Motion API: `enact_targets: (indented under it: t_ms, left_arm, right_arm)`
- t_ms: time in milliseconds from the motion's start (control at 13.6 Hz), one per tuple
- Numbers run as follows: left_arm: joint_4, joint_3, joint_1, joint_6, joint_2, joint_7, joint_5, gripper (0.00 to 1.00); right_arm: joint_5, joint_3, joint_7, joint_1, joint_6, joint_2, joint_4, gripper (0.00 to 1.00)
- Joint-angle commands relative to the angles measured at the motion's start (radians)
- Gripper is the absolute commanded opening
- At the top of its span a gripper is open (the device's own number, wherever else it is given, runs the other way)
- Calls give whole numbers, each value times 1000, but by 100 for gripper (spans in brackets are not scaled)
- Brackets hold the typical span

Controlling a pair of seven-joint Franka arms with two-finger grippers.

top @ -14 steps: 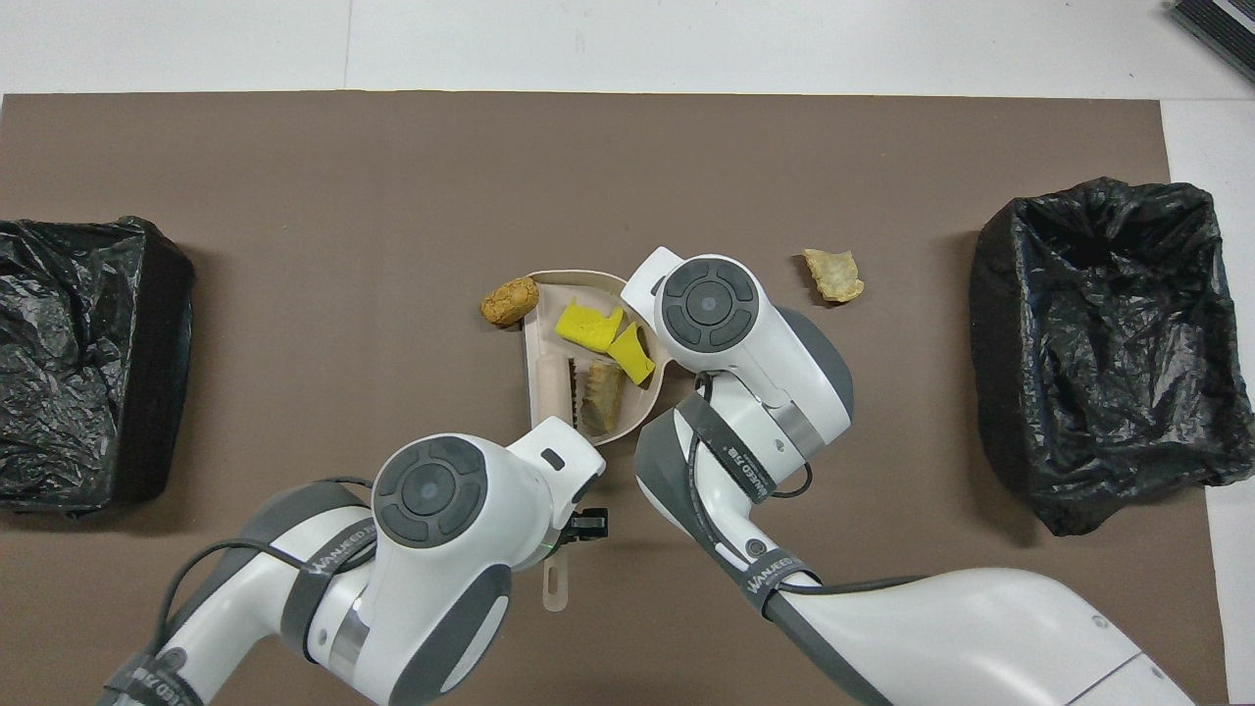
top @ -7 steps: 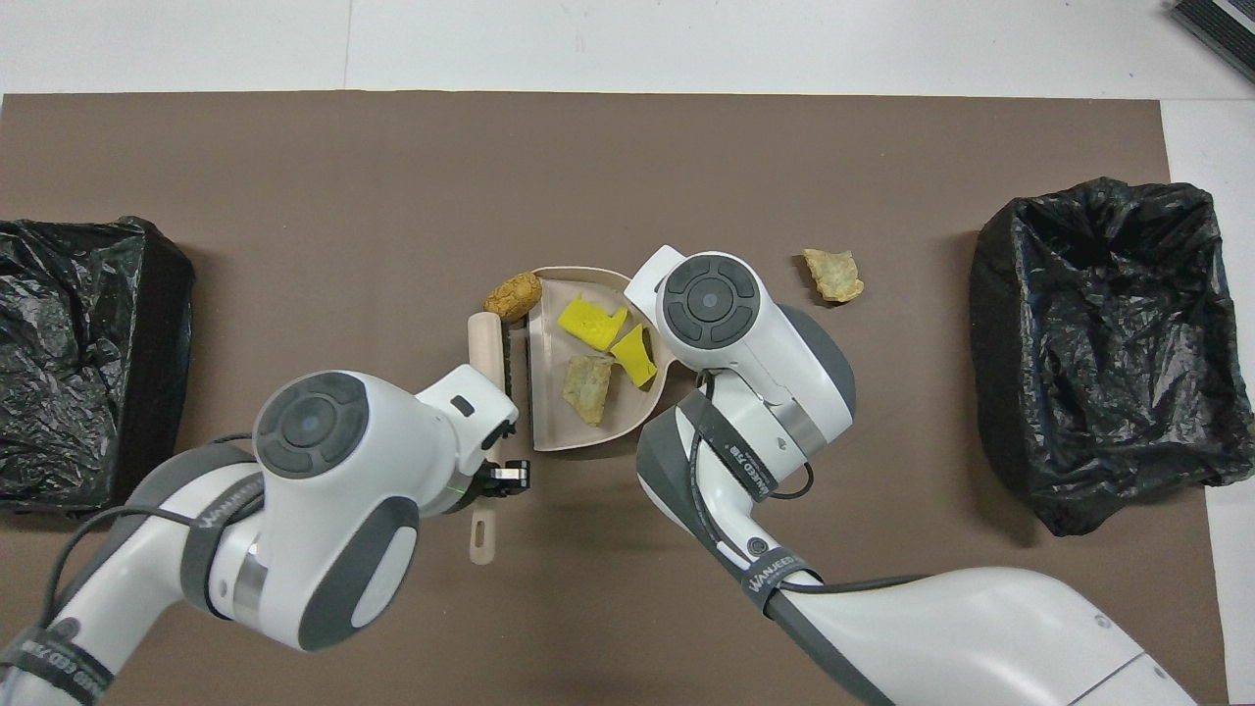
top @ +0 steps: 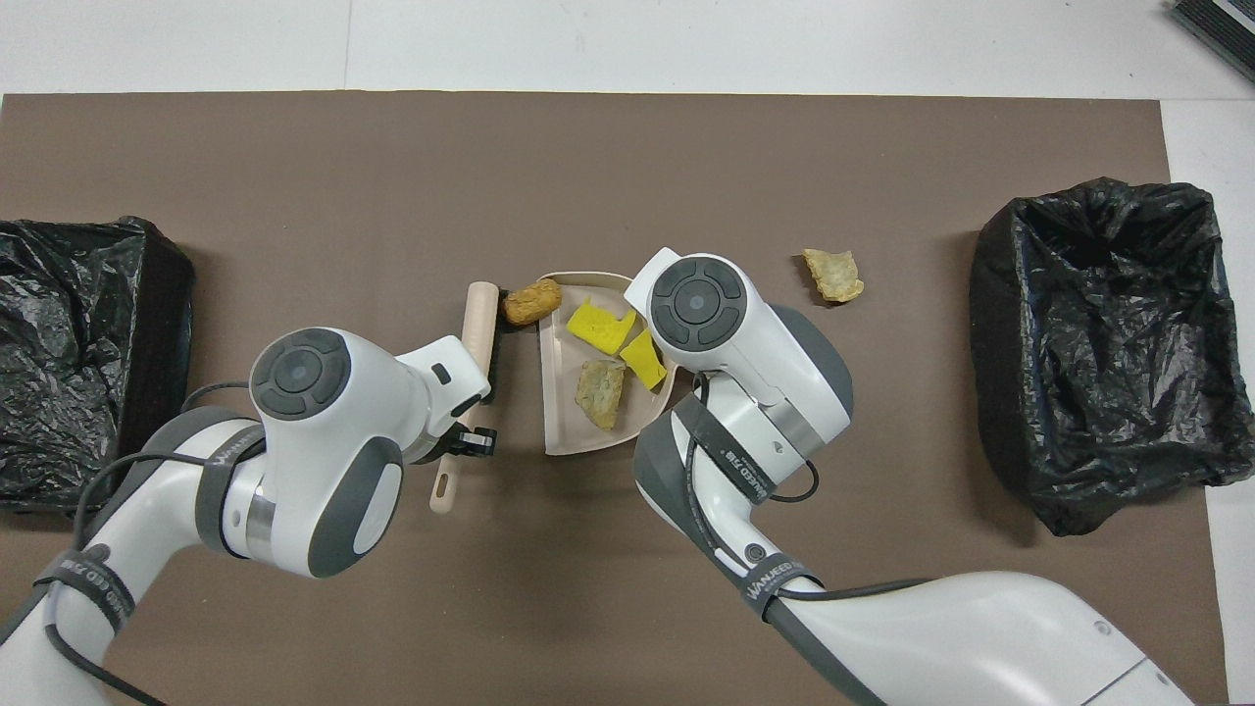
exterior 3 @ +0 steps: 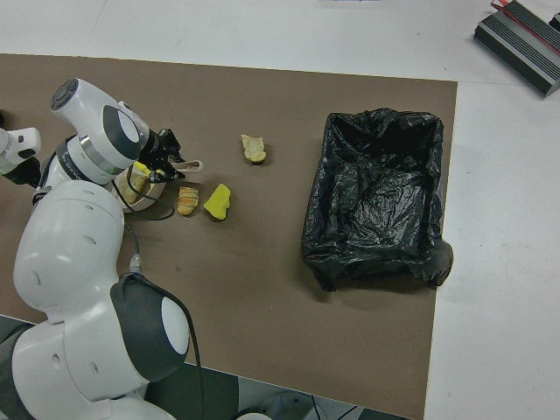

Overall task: Sweep and dump trash in bin
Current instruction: 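Carry the loaded dustpan to the nearer bin with the right gripper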

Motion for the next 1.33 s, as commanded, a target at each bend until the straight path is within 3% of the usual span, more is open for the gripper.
enact_targets:
  t_ms: [0,221,442,590,958,1253]
  left_arm:
    - [4,9,-85,10,-14,-4,8,0]
    - [33,9,-134,1,-10,-62,7,0]
    - [70,21,-118,-107,-43,-116,13,0]
    - [70,21,-121,-160,-62,-293,21,0]
    - [21,15,-180,-164,-106,-473,64,0]
    - [-111,9,-300,-148,-209,-624,64,0]
  right_arm:
    - [-26,8,50,-6,1,-4,-14,0]
    - [-17,8,58,-20,23,-3,-25,0]
    - [-15,8,35,-26,49,2,-20,0]
    - [-17,8,-38,-50,50,10,-3,0]
    - [3,11,-173,-148,23,-32,17,0]
    - [54,9,-333,-248,-3,-82,34,0]
